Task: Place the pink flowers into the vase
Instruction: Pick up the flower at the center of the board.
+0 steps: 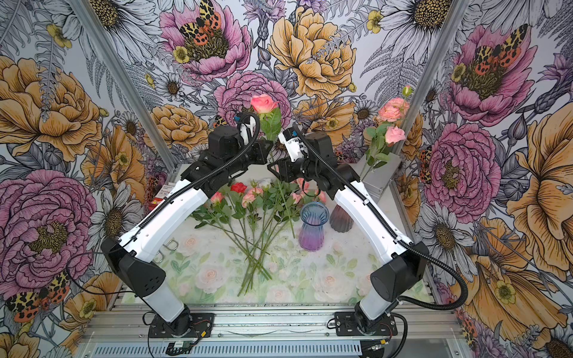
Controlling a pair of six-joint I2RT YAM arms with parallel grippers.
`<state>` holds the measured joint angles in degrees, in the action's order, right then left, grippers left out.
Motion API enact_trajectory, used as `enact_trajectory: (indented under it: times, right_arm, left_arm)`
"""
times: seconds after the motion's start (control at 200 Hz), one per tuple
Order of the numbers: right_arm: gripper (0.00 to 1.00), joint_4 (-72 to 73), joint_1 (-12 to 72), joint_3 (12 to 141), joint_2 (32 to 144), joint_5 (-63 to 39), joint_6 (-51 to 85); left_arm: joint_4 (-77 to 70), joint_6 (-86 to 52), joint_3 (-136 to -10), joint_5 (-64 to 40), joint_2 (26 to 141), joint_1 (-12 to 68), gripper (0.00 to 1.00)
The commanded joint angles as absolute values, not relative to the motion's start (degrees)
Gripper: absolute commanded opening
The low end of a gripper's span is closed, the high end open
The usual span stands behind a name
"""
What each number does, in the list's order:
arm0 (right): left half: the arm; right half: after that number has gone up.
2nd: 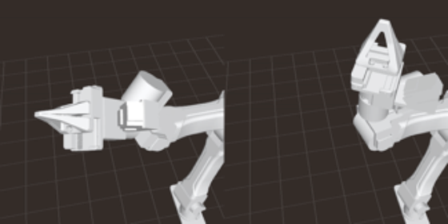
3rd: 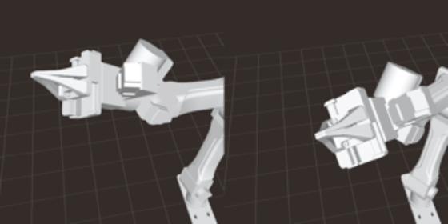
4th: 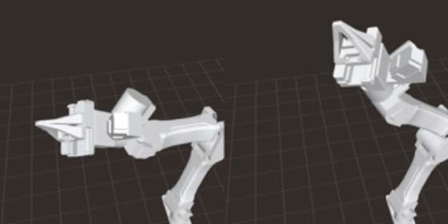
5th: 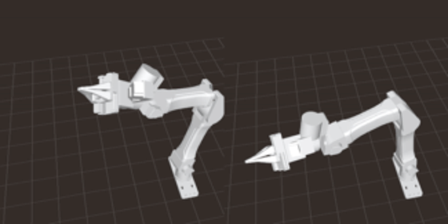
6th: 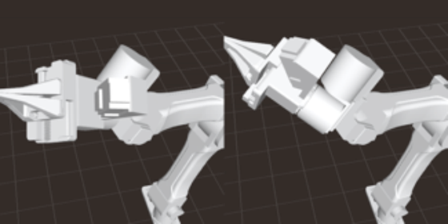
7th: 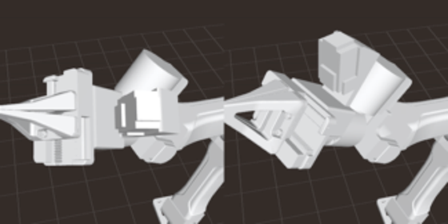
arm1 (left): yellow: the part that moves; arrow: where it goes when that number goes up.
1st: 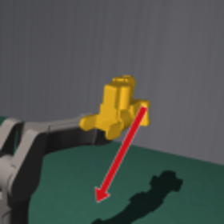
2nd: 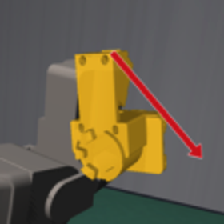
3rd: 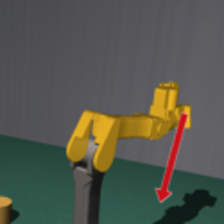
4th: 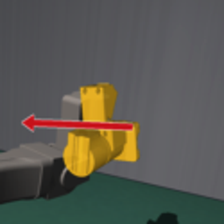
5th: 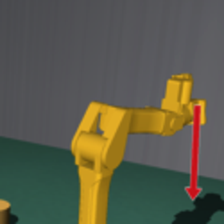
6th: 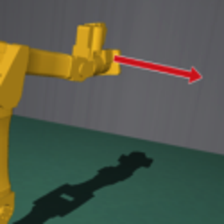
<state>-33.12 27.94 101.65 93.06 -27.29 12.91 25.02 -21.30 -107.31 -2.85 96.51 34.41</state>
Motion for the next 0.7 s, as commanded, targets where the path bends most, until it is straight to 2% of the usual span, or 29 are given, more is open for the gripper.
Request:
enact_trajectory:
  times: [0.0,0.08,0.22,0.32,0.505,0.61,0.645,0.695]
  right_arm:
    - [0.48,-31.2,28.4,103.6,94.5,-26.7,13.8]
    - [0.45,-31.0,28.5,103.7,94.9,-26.4,13.7]
    - [0.29,-30.6,28.5,103.4,95.0,-25.4,13.7]
    - [0.22,-29.9,28.5,103.3,95.2,-25.9,14.3]
    - [0.21,-28.7,28.8,103.2,95.6,-27.1,15.3]
    - [0.04,-28.3,29.1,103.0,95.7,-27.2,15.4]
    - [0.0,-28.2,29.2,102.9,95.5,-27.2,15.4]
    - [0.0,-28.0,29.2,102.7,95.3,-26.6,15.5]
  left_arm:
    - [23.4,-22.5,-106.6,-4.5,94.2,35.0,0.0]
    - [23.4,-22.5,-106.0,-4.4,93.5,34.9,0.0]
    - [23.5,-22.7,-105.0,-4.7,92.7,34.5,0.0]
    - [23.2,-23.1,-104.5,-5.0,92.5,34.4,0.0]
    - [22.5,-23.8,-104.7,-5.2,92.5,34.4,0.0]
    - [22.4,-24.0,-104.9,-5.6,92.6,34.3,0.01]
    - [22.4,-23.9,-104.8,-5.7,92.6,34.3,0.05]
    - [22.5,-23.9,-104.6,-5.7,92.4,34.1,0.08]
